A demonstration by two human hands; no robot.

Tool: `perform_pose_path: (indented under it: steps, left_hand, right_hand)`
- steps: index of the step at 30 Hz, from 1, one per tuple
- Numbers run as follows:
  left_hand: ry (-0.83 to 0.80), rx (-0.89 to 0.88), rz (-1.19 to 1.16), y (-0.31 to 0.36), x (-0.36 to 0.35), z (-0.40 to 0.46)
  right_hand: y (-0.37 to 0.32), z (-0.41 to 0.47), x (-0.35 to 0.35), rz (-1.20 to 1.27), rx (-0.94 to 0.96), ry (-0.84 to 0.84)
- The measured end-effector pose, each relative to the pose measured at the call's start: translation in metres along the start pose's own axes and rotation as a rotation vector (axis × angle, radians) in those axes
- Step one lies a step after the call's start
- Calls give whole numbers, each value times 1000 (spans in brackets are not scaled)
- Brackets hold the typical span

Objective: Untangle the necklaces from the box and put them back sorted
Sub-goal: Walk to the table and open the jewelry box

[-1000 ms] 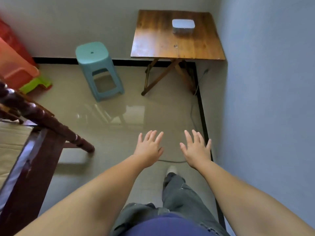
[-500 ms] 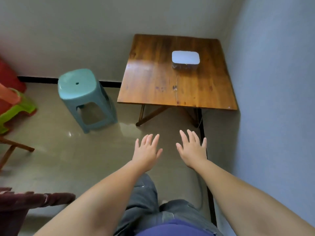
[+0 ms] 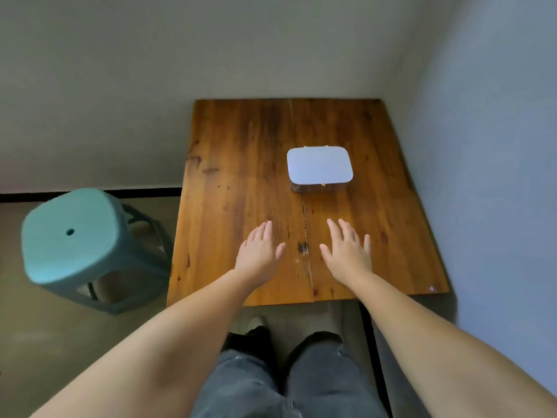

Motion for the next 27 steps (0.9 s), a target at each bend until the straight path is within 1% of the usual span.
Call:
perform_pose_path:
  steps: [3, 6, 10, 12, 14, 16, 19, 21, 25, 27]
  left_hand:
    - [-56, 66, -238, 12, 19, 58]
    - [-60, 151, -518, 26, 30, 109]
    - [-61, 296, -863, 33, 28, 165]
    - [-71, 341, -1017, 35, 20, 180]
    - [-70, 385, -1151, 34, 13, 189]
    - [-58, 426, -1217, 29, 8, 192]
    - [-27, 460, -1254, 24, 6, 191]
    - [-12, 461, -1299, 25, 5, 189]
    - [29, 489, -1342, 28, 4, 186]
    - [44, 492, -1337, 29, 4, 186]
  right_hand:
    - [9, 63, 15, -52, -6, -28]
    - [15, 121, 26, -63, 12, -10]
    - [7, 188, 32, -198, 211, -12]
    - [5, 207, 28, -283, 338, -46]
    - [8, 217, 27, -317, 445, -50]
    - [11, 218, 33, -317, 527, -31]
    - [10, 215, 44, -328, 666, 25]
    - [11, 218, 50, -341, 704, 42]
    - [10, 228, 38, -402, 698, -89]
    - [8, 229, 28, -421, 677, -128]
Point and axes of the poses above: each hand's wrist, its own z-axis towards the middle knuckle, its own x-axis out of the back of the hand, y = z × x, the point moved 8 cm from there along z, towards the middle knuckle, and after that the axes turned 6 degrees about -y, right-handed, at the moved point
